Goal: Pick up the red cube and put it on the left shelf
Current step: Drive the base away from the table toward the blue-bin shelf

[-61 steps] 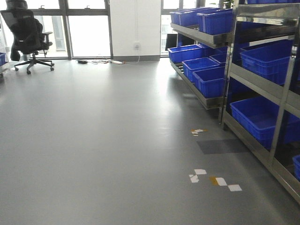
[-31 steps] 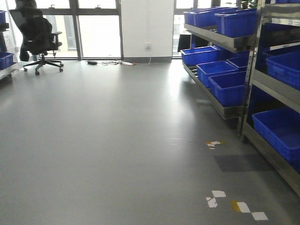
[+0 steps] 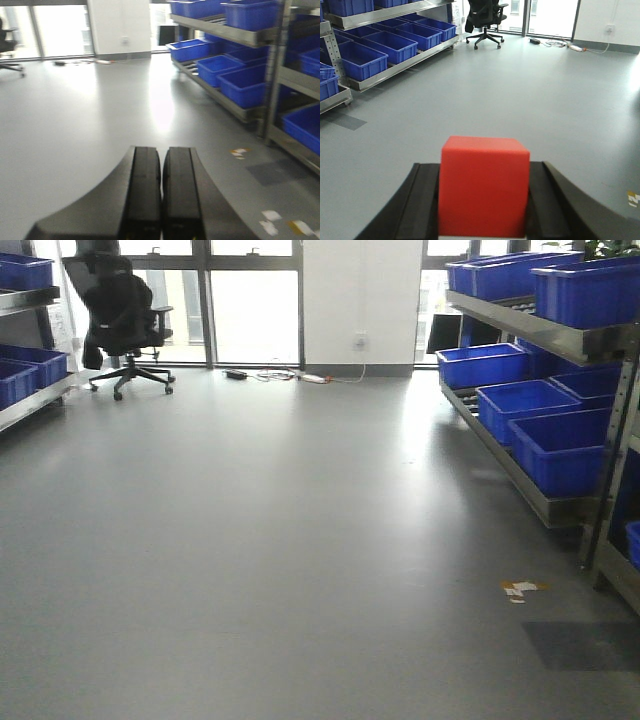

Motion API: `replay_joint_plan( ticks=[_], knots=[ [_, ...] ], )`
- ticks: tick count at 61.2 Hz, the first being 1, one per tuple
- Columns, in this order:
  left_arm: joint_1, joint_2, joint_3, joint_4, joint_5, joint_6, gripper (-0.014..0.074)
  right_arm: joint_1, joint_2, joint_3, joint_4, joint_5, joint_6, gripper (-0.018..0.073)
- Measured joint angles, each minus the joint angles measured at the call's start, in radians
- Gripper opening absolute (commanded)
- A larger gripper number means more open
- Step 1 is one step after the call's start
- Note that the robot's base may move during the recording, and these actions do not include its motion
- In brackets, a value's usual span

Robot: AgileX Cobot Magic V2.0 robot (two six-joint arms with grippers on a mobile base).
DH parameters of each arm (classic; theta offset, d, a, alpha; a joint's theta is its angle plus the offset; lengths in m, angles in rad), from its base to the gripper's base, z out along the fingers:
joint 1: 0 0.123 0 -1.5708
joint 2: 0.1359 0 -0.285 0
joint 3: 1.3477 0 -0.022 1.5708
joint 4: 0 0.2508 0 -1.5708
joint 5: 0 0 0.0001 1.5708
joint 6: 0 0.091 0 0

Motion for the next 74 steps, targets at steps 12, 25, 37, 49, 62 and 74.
replay_joint_plan(
  ticks=[12,25,37,49,62,74],
  knots=[
    [0.14,0.0,0.0,0.0,0.0,0.0,0.0102,0.0,0.0,0.0,0.0,0.0,0.0,0.0109],
    [0.226,0.0,0.0,0.0,0.0,0.0,0.0102,0.0,0.0,0.0,0.0,0.0,0.0,0.0109],
    [0.237,0.0,0.0,0.0,0.0,0.0,0.0102,0.0,0.0,0.0,0.0,0.0,0.0,0.0109],
    [0.237,0.0,0.0,0.0,0.0,0.0,0.0102,0.0,0.0,0.0,0.0,0.0,0.0,0.0109],
    [0.237,0.0,0.0,0.0,0.0,0.0,0.0102,0.0,0.0,0.0,0.0,0.0,0.0,0.0109],
    [0.237,0.0,0.0,0.0,0.0,0.0,0.0102,0.0,0.0,0.0,0.0,0.0,0.0,0.0109]
  ],
)
